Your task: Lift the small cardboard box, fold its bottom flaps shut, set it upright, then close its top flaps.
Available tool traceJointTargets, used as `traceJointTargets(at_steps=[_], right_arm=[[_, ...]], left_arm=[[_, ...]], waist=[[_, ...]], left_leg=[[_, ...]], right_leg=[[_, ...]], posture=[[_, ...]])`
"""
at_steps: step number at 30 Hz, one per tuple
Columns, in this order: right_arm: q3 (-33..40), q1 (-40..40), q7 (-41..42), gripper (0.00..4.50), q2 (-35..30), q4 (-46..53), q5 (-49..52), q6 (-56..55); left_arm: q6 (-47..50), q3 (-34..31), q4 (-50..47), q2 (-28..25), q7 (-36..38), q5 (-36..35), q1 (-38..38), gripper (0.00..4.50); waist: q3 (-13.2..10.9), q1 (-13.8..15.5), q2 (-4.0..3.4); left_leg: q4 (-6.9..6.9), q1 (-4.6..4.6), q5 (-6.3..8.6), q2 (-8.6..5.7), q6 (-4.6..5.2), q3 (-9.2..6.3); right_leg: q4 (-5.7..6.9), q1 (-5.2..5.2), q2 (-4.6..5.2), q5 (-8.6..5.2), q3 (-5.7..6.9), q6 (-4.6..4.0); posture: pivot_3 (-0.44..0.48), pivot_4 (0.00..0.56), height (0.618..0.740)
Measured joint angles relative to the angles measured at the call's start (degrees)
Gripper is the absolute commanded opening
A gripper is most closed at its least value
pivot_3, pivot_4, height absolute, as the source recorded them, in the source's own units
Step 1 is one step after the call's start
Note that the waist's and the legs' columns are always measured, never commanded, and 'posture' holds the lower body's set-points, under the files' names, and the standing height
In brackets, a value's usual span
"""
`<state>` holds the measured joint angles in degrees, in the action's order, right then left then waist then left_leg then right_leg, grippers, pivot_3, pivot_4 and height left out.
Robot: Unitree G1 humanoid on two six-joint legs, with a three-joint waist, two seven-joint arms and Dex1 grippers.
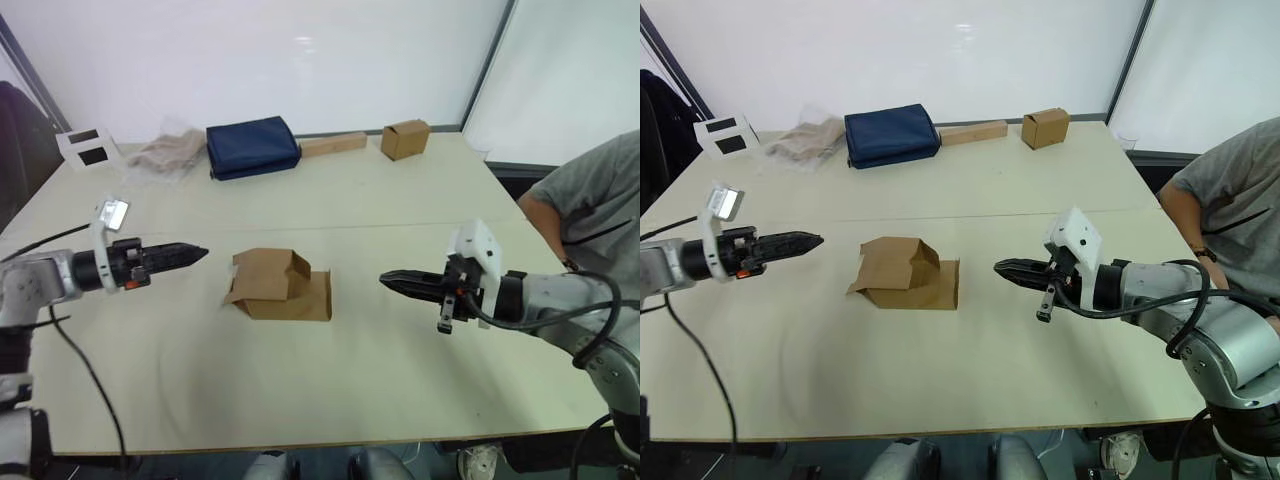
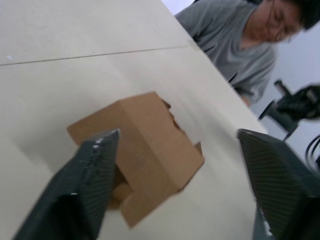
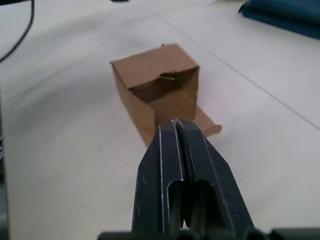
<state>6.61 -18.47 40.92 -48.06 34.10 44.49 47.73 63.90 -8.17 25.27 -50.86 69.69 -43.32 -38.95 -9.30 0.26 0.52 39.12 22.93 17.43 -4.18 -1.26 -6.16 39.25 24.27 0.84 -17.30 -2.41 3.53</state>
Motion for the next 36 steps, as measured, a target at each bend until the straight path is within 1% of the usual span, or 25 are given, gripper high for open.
traceJointTargets(at_steps=[4, 11, 16, 23, 30, 33, 34, 35, 36], right_arm=[[-1.0, 0.1, -1.2, 0.00, 0.9, 0.5, -0.9, -0.1], [0.0, 0.8, -3.4, 0.00, 0.9, 2.1, -0.3, 0.9], [0.7, 1.0, -4.7, 0.00, 0.9, 3.5, 0.9, 2.0], [1.3, 1.3, -5.4, 0.00, 0.2, 4.1, 1.8, 2.7], [2.2, 1.5, -6.3, 0.00, -0.3, 4.7, 2.7, 3.4], [2.2, 1.6, -6.8, 0.00, -0.3, 5.1, 3.1, 3.8], [2.2, 1.6, -6.9, 0.00, -0.3, 5.1, 3.1, 3.8], [2.2, 1.7, -7.1, 0.00, -0.3, 5.1, 3.1, 3.8], [2.2, 1.8, -7.2, 0.00, -0.3, 5.2, 3.1, 3.8]], left_arm=[[2.2, 5.7, 4.8, 3.1, 1.5, 2.4, -0.3, 4.45], [1.0, 9.1, 11.6, 5.5, 5.1, 6.8, -4.6, 4.45], [-0.8, 9.7, 14.5, 9.5, 7.3, 8.6, -4.9, 4.45], [-2.3, 9.4, 16.7, 12.1, 9.1, 9.2, -8.6, 4.45], [-2.3, 9.5, 17.5, 12.8, 10.6, 10.2, -8.7, 4.45], [-2.3, 9.4, 18.4, 12.8, 11.3, 10.4, -9.4, 3.76], [-2.2, 9.4, 18.8, 12.8, 11.5, 10.5, -9.8, 3.30], [-2.1, 9.4, 18.9, 12.8, 11.6, 10.6, -10.2, 3.02], [-2.0, 9.4, 19.0, 12.8, 11.8, 10.7, -10.5, 2.65]], waist=[[0.0, -0.9, 0.01], [0.0, -0.9, 0.01], [0.0, -0.9, 0.03], [0.0, -0.9, 0.03], [0.0, -1.0, 0.03], [0.0, -0.9, 0.03], [0.0, -0.9, 0.03], [0.0, -0.8, 0.03], [0.0, -0.8, 0.03]], left_leg=[[0.01, 0.15, -0.04, 0.01, -0.06, -0.02], [0.02, 0.19, -0.05, 0.00, -0.09, -0.02], [0.07, 0.24, -0.05, 0.00, -0.08, -0.03], [0.07, 0.25, -0.05, 0.00, -0.07, -0.03], [0.07, 0.26, -0.05, 0.00, -0.08, -0.03], [0.08, 0.27, -0.05, 0.00, -0.08, -0.03], [0.09, 0.27, -0.05, 0.00, -0.08, -0.03], [0.09, 0.27, -0.05, 0.00, -0.08, -0.03], [0.09, 0.27, -0.05, 0.00, -0.08, -0.03]], right_leg=[[0.08, 0.19, -0.01, 0.00, -0.01, 0.00], [0.09, 0.23, 0.00, 0.00, -0.01, 0.00], [0.09, 0.24, 0.00, 0.00, 0.00, 0.00], [0.10, 0.25, 0.00, 0.00, 0.00, 0.00], [0.13, 0.28, -0.01, 0.00, -0.01, 0.00], [0.13, 0.28, 0.00, 0.00, -0.01, 0.00], [0.13, 0.28, 0.00, 0.00, -0.01, 0.00], [0.13, 0.28, 0.00, 0.00, 0.00, 0.00], [0.13, 0.28, 0.00, 0.00, 0.00, 0.00]], posture=[[0.000, 0.150, 0.740], [0.000, 0.150, 0.740], [0.000, 0.150, 0.740], [0.000, 0.150, 0.740], [0.000, 0.150, 0.740], [0.000, 0.150, 0.740], [0.000, 0.150, 0.740], [0.000, 0.150, 0.740], [0.000, 0.150, 0.740]])
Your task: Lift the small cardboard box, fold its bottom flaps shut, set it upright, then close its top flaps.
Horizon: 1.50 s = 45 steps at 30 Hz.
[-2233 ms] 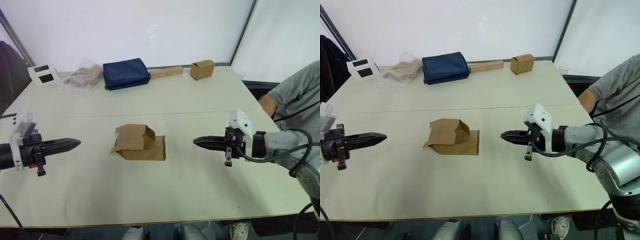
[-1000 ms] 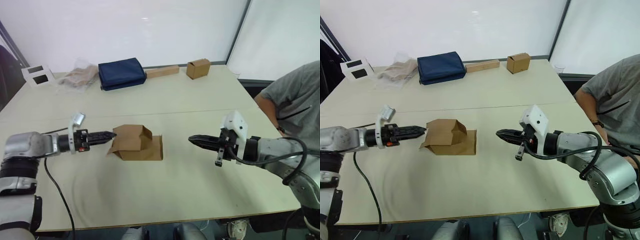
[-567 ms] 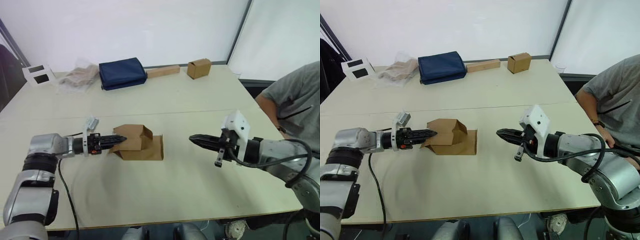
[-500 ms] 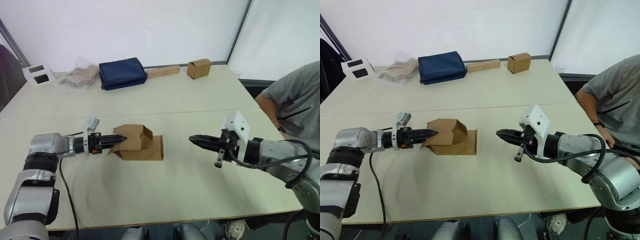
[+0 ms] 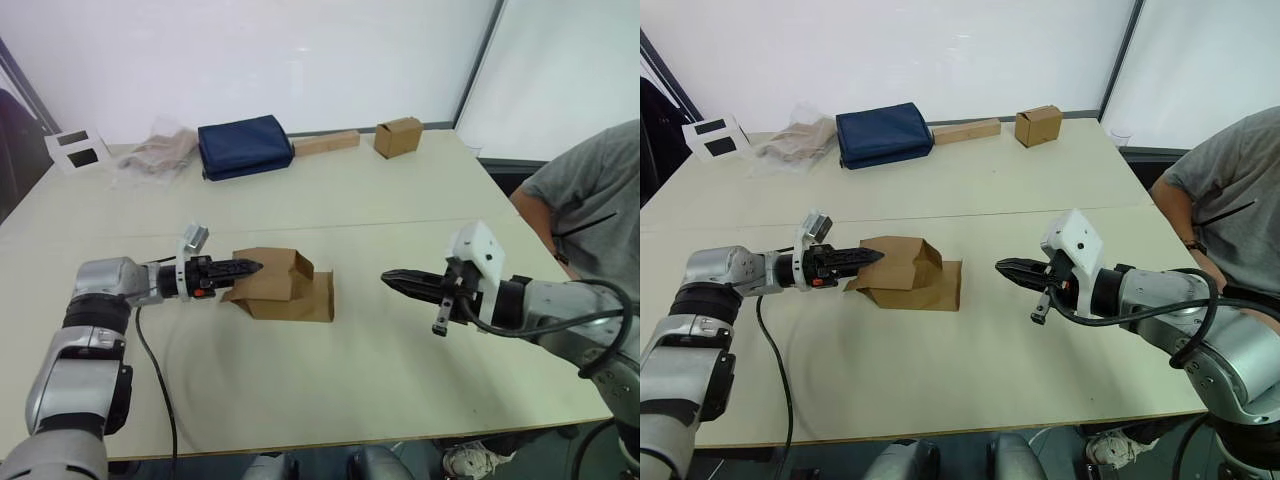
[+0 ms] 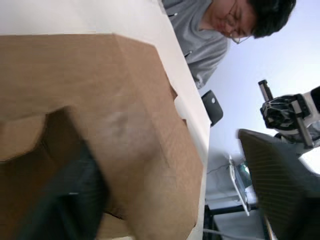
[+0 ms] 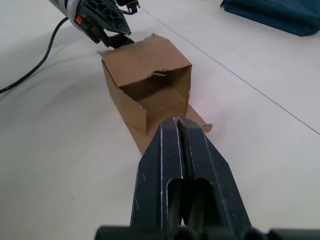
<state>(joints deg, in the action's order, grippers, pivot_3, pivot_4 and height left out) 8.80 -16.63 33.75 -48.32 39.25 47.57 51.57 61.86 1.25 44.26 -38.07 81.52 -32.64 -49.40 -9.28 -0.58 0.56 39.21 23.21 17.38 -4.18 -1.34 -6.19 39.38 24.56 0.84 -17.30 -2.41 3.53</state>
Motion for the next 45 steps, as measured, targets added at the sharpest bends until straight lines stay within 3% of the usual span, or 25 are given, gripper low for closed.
traceJointTargets(at_steps=[4, 7, 12, 18, 25, 28, 37, 45], right_arm=[[0.0, 0.7, -0.5, 0.00, 0.0, 0.6, 0.0, 0.0], [0.0, 0.7, -0.6, 0.00, 0.0, 0.9, 0.0, 0.0], [0.0, 0.7, -0.6, 0.00, 0.0, 0.9, 0.0, 0.0], [0.1, 1.1, -1.0, 0.00, 0.1, 1.2, 0.0, 0.0], [-0.4, 1.5, -1.3, 0.00, 0.5, 1.2, -0.1, -0.2], [-1.2, 0.7, -1.0, 0.00, 0.6, 0.8, -0.4, -0.5], [-1.7, -0.2, -0.6, 0.00, 0.6, 0.4, -1.3, -0.9], [-2.1, -0.7, -0.2, 0.00, 1.0, -0.1, -2.1, -0.9]], left_arm=[[1.9, 0.0, -0.6, 0.0, 0.8, -0.3, -0.1, 1.03], [4.1, -0.1, -3.2, 0.0, 1.1, -0.7, 0.2, 0.07], [9.5, -1.3, -11.1, -0.8, -0.1, -3.4, 5.2, 0.07], [21.1, -10.5, -24.8, -3.4, -7.6, -10.3, 14.6, 0.07], [28.4, -19.8, -27.4, -0.5, -18.1, -13.2, 18.1, 0.07], [29.2, -21.2, -28.7, 1.4, -21.6, -13.9, 18.5, 0.80], [26.9, -22.4, -28.9, 4.3, -25.5, -15.0, 20.2, 4.48], [24.1, -21.6, -28.1, 6.8, -26.3, -15.9, 19.2, 4.48]], waist=[[0.0, -0.1, 0.00], [0.0, -0.1, 0.00], [0.0, -0.3, -0.01], [0.0, -0.1, -0.01], [0.0, 0.1, 0.02], [0.0, 0.0, 0.02], [0.0, 0.0, 0.02], [0.0, -0.1, 0.03]], left_leg=[[0.00, 0.00, 0.00, 0.00, 0.00, 0.00], [0.00, 0.00, 0.00, 0.00, 0.00, 0.00], [0.00, -0.01, 0.00, 0.01, 0.00, 0.00], [0.01, -0.03, 0.01, 0.01, 0.02, 0.00], [0.04, -0.04, 0.01, 0.00, 0.01, -0.02], [0.03, -0.05, 0.00, 0.00, -0.01, -0.02], [0.02, -0.05, -0.13, 0.00, -0.23, -0.01], [0.01, -0.06, -0.15, 0.00, -0.27, -0.01]], right_leg=[[0.01, 0.01, 0.00, 0.00, 0.00, 0.00], [0.02, 0.01, 0.00, 0.00, 0.00, 0.00], [0.02, 0.01, -0.01, 0.00, -0.01, 0.00], [0.05, -0.01, 0.00, 0.00, -0.02, 0.00], [0.05, -0.06, 0.01, 0.00, 0.02, 0.00], [0.05, -0.05, 0.00, 0.00, 0.02, 0.00], [0.04, -0.05, 0.01, 0.00, 0.01, 0.00], [0.04, -0.05, 0.01, 0.00, 0.02, 0.00]], posture=[[0.000, 0.150, 0.740], [0.000, 0.150, 0.740], [0.000, 0.150, 0.740], [0.000, 0.150, 0.740], [0.000, 0.150, 0.740], [0.000, 0.150, 0.740], [0.000, 0.150, 0.740], [0.000, 0.150, 0.740]])
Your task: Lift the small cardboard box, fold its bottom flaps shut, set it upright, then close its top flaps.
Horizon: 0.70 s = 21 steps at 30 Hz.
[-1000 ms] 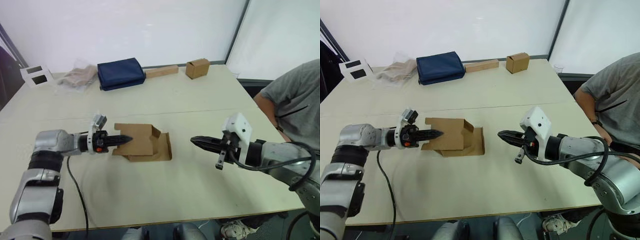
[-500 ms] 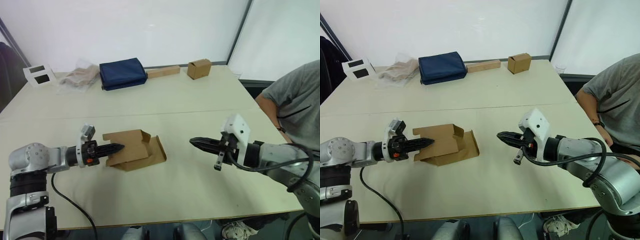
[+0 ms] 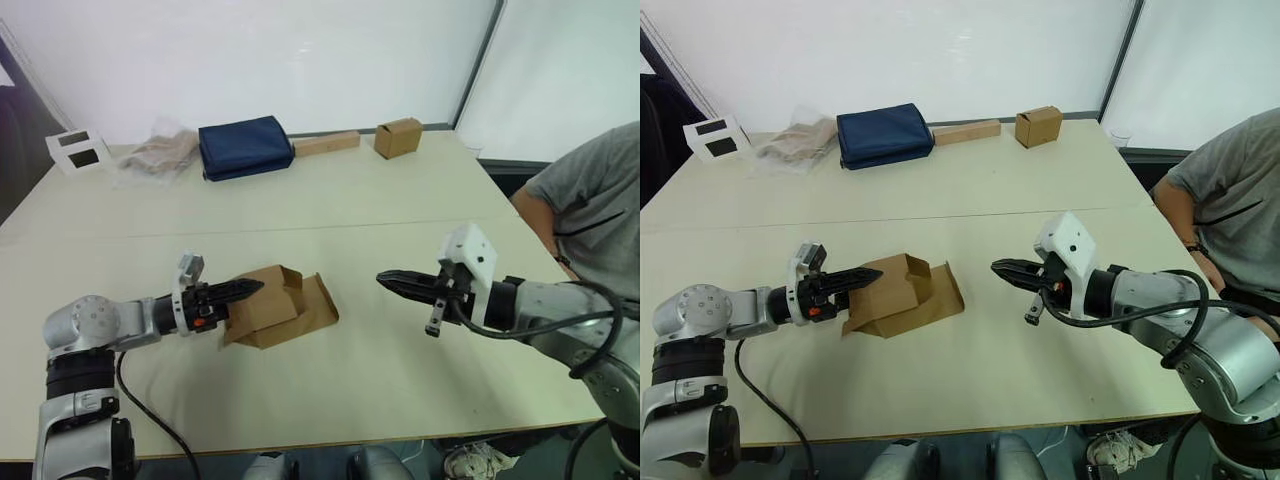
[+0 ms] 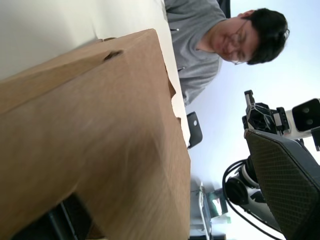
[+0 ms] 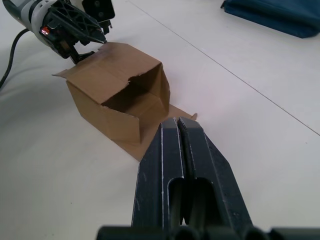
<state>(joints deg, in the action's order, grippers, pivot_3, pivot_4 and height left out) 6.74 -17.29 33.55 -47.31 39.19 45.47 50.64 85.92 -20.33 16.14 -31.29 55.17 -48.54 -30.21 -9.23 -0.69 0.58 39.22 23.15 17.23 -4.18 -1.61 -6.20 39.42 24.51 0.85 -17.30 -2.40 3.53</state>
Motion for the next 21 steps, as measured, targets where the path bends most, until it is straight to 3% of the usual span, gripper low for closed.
traceJointTargets(at_steps=[4, 7, 16, 21], right_arm=[[0.0, 0.0, 0.0, 0.00, 0.2, 0.0, -0.2, 0.0], [0.0, 0.1, 0.0, 0.00, 0.2, 0.0, -0.2, 0.0], [-0.2, 0.0, 0.4, 0.00, 0.8, -0.2, -0.4, -0.3], [-0.8, -1.4, 0.1, 0.00, 2.2, -1.3, -0.7, -1.0]], left_arm=[[-0.1, 0.6, -0.1, 0.0, 0.0, -0.6, 0.2, 4.48], [-0.1, 0.7, -1.0, -0.3, 0.0, -1.0, 0.9, 3.74], [0.8, -0.2, -3.2, -2.3, -0.2, -3.6, 1.9, 0.18], [1.0, -1.3, -5.2, -2.0, -1.8, -5.6, 2.0, 0.08]], waist=[[0.0, 0.1, 0.00], [0.0, 0.1, 0.00], [0.0, 0.1, 0.00], [0.0, 0.1, 0.00]], left_leg=[[0.00, 0.00, 0.00, 0.00, 0.00, 0.00], [0.00, 0.00, 0.00, 0.00, 0.00, 0.00], [0.00, 0.00, 0.00, 0.00, 0.00, 0.00], [0.00, 0.00, 0.00, 0.00, -0.01, 0.00]], right_leg=[[0.00, 0.00, 0.00, 0.00, 0.00, 0.00], [0.00, 0.00, 0.00, 0.00, 0.00, 0.00], [0.00, 0.00, 0.00, 0.00, 0.00, 0.00], [0.00, 0.00, 0.00, 0.00, 0.00, 0.00]], posture=[[0.000, 0.150, 0.740], [0.000, 0.150, 0.740], [0.000, 0.150, 0.740], [0.000, 0.150, 0.740]])
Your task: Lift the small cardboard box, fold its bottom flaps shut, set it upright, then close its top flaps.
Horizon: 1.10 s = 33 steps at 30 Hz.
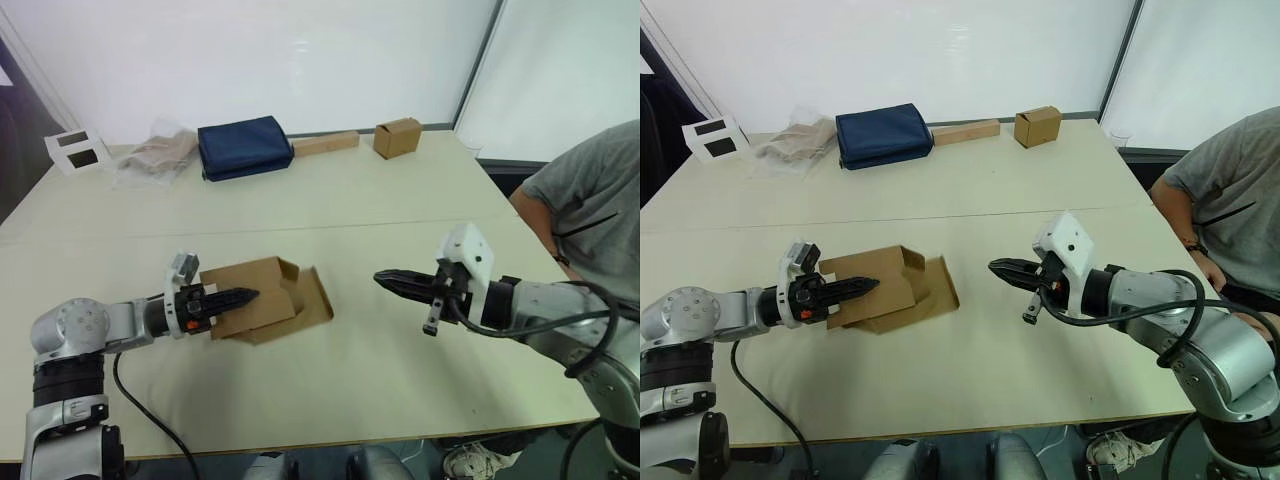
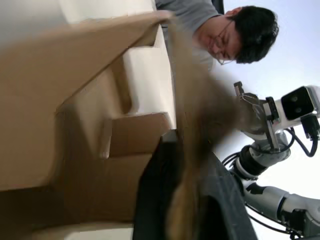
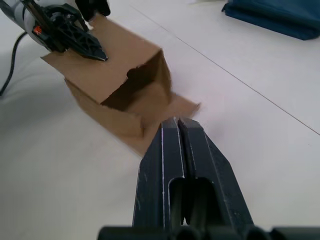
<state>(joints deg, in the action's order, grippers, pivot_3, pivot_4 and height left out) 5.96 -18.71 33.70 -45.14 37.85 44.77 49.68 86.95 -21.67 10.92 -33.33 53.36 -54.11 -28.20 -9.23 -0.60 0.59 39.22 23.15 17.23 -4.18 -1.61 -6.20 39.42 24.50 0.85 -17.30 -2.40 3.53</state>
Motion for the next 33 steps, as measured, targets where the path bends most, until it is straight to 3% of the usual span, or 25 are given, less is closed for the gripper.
traceJointTargets(at_steps=[6, 11, 18, 33], right_arm=[[-0.4, -6.2, -5.3, 0.00, 7.7, -4.4, -1.2, -0.2], [-4.4, -13.1, -10.4, 0.00, 17.0, -11.2, -4.7, -1.9], [-9.0, -16.0, -14.1, 0.00, 24.5, -17.0, -10.4, -3.6], [-14.4, -15.9, -11.7, 0.00, 29.0, -17.7, -12.7, -3.9]], left_arm=[[-5.2, 1.1, -5.1, -1.5, 1.9, -1.3, -2.1, 0.08], [-13.8, 6.8, -6.2, -3.9, 7.9, 0.2, -8.7, 0.08], [-20.5, 13.6, -5.1, -4.7, 13.0, 3.7, -9.5, 0.08], [-21.5, 14.0, -4.9, -2.3, 11.4, 3.4, -9.6, 0.08]], waist=[[0.0, -0.1, 0.00], [0.0, -0.2, -0.01], [0.0, -0.4, -0.03], [0.0, -0.6, -0.03]], left_leg=[[-0.02, -0.01, -0.05, 0.00, -0.08, 0.00], [-0.07, -0.01, -0.09, 0.00, -0.16, 0.02], [-0.07, 0.00, -0.10, 0.00, -0.17, 0.03], [-0.07, 0.01, -0.10, -0.01, -0.17, 0.02]], right_leg=[[0.02, 0.01, -0.01, 0.00, 0.00, 0.00], [0.01, 0.07, -0.01, 0.01, -0.01, -0.02], [0.06, 0.12, -0.04, 0.01, -0.03, -0.02], [0.07, 0.12, -0.05, 0.01, -0.03, -0.02]], posture=[[0.000, 0.150, 0.740], [0.000, 0.150, 0.740], [0.000, 0.150, 0.740], [0.000, 0.150, 0.740]])
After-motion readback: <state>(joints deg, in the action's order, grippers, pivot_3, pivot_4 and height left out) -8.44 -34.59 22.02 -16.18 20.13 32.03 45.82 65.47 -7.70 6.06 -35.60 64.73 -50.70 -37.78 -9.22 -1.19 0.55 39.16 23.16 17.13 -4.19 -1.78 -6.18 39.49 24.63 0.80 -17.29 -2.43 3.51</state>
